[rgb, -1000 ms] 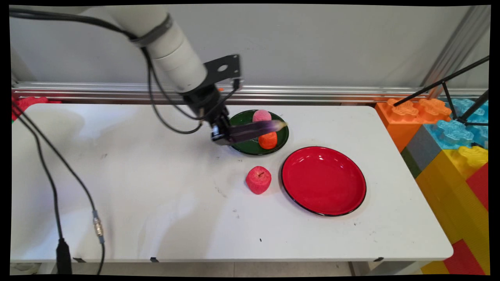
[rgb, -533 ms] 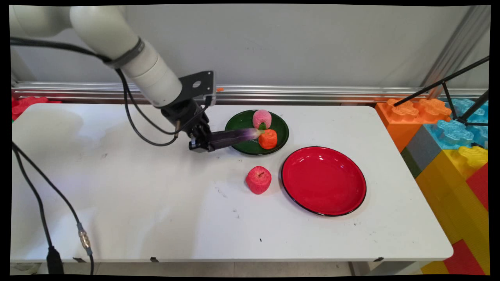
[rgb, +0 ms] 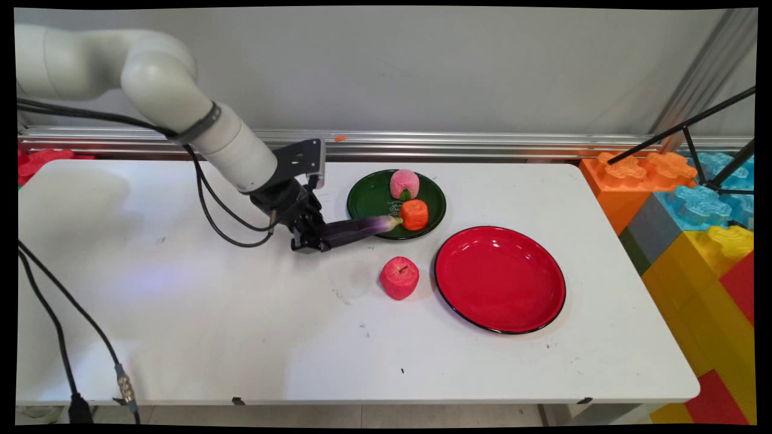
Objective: Place the picked object on the table
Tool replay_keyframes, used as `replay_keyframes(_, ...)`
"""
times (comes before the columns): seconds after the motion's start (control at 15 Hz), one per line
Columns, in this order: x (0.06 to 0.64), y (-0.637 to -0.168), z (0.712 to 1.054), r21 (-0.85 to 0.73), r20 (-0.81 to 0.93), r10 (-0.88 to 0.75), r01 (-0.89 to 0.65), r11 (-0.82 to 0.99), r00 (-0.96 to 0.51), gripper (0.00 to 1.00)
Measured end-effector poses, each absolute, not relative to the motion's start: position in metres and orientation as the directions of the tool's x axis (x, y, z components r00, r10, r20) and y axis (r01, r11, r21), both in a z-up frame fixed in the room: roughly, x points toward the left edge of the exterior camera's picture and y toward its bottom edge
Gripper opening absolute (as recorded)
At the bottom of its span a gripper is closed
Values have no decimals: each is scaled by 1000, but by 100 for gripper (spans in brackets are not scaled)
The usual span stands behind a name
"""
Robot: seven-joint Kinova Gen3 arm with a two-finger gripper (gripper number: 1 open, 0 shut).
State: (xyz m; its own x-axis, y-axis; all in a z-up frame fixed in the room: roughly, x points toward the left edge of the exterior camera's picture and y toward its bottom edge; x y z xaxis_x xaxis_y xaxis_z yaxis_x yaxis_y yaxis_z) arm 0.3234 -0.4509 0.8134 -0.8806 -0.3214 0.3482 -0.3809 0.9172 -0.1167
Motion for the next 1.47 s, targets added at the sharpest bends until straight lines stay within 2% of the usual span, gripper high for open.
replay_keyframes(0.47, 332, -459, 783, -84, 399, -328, -391, 917, -856, 0)
replay_keyframes(1.47, 342, -457, 766, -20, 457, -320, -369, 929, -830, 0)
